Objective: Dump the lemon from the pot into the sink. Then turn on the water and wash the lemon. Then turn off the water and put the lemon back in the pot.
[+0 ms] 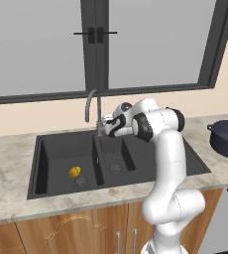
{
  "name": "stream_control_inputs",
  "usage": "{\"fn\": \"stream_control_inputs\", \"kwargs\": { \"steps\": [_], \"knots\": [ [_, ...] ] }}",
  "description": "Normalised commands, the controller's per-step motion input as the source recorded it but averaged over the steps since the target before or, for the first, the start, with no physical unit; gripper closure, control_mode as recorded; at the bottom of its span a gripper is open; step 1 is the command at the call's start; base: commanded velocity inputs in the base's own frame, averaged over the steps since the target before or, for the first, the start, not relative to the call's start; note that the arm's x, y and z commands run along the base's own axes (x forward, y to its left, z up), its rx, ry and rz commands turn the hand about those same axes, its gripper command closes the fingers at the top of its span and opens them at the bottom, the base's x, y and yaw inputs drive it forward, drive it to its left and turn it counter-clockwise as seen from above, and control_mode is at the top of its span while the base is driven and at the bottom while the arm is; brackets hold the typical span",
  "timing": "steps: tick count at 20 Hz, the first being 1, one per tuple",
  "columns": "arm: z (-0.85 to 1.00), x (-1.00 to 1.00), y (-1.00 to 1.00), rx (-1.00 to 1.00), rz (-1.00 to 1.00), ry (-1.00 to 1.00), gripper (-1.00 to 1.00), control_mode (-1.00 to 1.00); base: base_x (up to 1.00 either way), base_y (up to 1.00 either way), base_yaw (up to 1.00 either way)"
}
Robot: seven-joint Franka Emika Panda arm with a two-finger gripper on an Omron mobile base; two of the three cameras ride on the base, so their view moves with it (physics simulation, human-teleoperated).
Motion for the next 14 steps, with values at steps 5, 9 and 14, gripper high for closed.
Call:
{"fn": "stream_control_inputs", "kwargs": {
  "steps": [5,9,14],
  "knots": [
    [-0.04,0.06,-0.26,0.04,0.00,0.00,1.00,-1.00,0.00,0.00,0.00],
    [-0.01,0.00,0.00,0.00,0.00,0.00,1.00,-1.00,0.00,0.00,0.00],
    [0.00,0.00,0.00,0.00,0.00,0.00,1.00,-1.00,0.00,0.00,0.00]
  ]
}}
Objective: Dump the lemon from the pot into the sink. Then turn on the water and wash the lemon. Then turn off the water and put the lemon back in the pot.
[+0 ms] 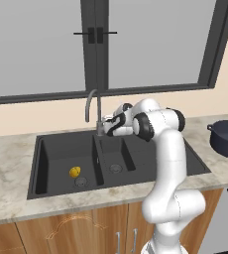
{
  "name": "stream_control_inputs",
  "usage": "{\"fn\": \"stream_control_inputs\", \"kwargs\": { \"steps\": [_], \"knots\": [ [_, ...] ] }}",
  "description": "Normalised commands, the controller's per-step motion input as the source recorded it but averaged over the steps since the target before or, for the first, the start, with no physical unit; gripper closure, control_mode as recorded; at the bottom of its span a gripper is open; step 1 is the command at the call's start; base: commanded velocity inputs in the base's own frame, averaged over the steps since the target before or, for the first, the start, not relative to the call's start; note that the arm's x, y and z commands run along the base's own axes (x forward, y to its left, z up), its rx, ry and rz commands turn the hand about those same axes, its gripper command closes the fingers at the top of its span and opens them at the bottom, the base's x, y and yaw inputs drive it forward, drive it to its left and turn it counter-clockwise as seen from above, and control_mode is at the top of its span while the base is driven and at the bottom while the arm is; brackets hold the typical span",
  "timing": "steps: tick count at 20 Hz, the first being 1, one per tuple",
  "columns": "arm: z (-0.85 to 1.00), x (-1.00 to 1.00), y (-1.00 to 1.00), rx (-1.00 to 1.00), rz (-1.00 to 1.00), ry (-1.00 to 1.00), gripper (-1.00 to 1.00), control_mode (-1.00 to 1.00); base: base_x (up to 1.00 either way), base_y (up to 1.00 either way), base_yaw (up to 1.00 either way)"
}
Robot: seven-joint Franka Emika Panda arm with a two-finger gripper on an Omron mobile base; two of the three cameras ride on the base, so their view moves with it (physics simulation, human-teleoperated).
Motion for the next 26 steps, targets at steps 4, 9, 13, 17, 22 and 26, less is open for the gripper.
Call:
{"fn": "stream_control_inputs", "kwargs": {
  "steps": [4,9,13,17,22,26],
  "knots": [
    [0.00,0.00,0.00,0.00,0.00,0.00,1.00,-1.00,0.00,0.00,0.00],
    [0.00,0.01,0.00,0.00,0.00,0.00,1.00,-1.00,0.00,0.00,0.00],
    [-0.25,0.03,-0.49,0.03,-0.05,0.00,1.00,-1.00,0.00,0.00,0.00],
    [-0.36,0.00,-0.92,0.09,-0.11,0.00,1.00,-1.00,0.00,0.00,0.00],
    [-0.39,-0.01,-1.00,0.15,-0.10,0.00,1.00,-1.00,0.00,0.00,0.00],
    [-0.42,-0.04,-1.00,0.22,-0.12,0.00,1.00,-1.00,0.00,0.00,0.00]
  ]
}}
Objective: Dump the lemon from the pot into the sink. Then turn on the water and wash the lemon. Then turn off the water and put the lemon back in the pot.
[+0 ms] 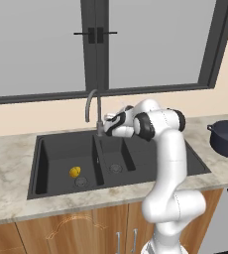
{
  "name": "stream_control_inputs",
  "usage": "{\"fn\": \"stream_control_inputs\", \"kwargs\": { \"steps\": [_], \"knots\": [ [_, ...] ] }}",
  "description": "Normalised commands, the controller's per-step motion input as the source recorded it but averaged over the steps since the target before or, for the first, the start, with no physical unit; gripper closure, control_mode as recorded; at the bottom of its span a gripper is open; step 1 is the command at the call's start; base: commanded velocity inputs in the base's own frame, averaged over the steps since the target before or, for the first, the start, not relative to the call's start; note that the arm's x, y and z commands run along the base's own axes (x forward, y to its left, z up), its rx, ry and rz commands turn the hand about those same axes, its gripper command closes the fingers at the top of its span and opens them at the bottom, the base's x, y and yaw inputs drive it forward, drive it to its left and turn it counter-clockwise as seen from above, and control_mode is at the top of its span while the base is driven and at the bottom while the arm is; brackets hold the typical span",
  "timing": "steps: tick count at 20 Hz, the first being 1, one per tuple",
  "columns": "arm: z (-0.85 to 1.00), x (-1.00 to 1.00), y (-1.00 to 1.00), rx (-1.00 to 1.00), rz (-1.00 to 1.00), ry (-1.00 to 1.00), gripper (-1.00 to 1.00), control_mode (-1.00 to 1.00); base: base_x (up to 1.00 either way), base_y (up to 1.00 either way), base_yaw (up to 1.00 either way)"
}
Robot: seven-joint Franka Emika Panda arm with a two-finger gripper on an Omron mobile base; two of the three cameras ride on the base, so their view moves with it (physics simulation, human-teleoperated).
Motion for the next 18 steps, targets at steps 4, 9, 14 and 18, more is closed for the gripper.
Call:
{"fn": "stream_control_inputs", "kwargs": {
  "steps": [4,9,14,18],
  "knots": [
    [-0.28,-0.21,-1.00,0.24,-0.09,-0.01,1.00,-1.00,0.00,0.00,0.00],
    [-0.36,-0.16,-1.00,0.23,-0.11,0.00,1.00,-1.00,0.00,0.00,0.00],
    [-0.23,-0.14,-0.91,0.14,-0.07,0.00,1.00,-1.00,0.00,0.00,0.00],
    [0.02,0.00,-0.05,0.01,0.00,0.00,1.00,-1.00,0.00,0.00,0.00]
  ]
}}
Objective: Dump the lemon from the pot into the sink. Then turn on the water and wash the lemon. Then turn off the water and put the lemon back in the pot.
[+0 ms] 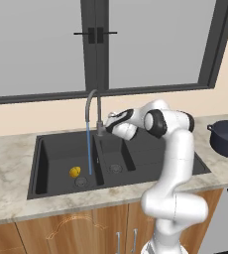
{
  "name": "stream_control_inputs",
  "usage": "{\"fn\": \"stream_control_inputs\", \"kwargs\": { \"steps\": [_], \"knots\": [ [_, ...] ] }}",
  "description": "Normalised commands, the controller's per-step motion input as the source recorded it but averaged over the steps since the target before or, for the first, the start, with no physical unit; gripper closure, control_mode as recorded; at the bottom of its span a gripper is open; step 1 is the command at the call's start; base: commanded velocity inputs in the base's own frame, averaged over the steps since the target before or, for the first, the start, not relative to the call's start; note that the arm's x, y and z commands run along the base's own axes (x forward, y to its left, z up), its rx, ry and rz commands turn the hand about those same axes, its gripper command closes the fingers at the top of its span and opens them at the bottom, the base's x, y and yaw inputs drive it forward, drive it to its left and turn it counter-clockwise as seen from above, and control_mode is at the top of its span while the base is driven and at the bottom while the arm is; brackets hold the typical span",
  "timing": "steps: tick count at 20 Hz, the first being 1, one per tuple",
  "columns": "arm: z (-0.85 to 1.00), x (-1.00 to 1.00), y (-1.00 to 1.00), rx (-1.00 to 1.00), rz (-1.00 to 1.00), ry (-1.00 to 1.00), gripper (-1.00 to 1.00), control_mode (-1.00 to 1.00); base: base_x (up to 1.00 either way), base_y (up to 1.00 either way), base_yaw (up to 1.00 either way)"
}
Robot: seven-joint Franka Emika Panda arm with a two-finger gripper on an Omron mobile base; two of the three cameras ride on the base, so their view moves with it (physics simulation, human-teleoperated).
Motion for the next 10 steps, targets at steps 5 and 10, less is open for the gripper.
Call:
{"fn": "stream_control_inputs", "kwargs": {
  "steps": [5,10],
  "knots": [
    [0.04,0.02,0.13,-0.01,0.00,0.00,1.00,-1.00,0.00,0.00,0.00],
    [0.16,0.20,0.35,-0.04,0.00,0.00,1.00,-1.00,0.00,0.00,0.00]
  ]
}}
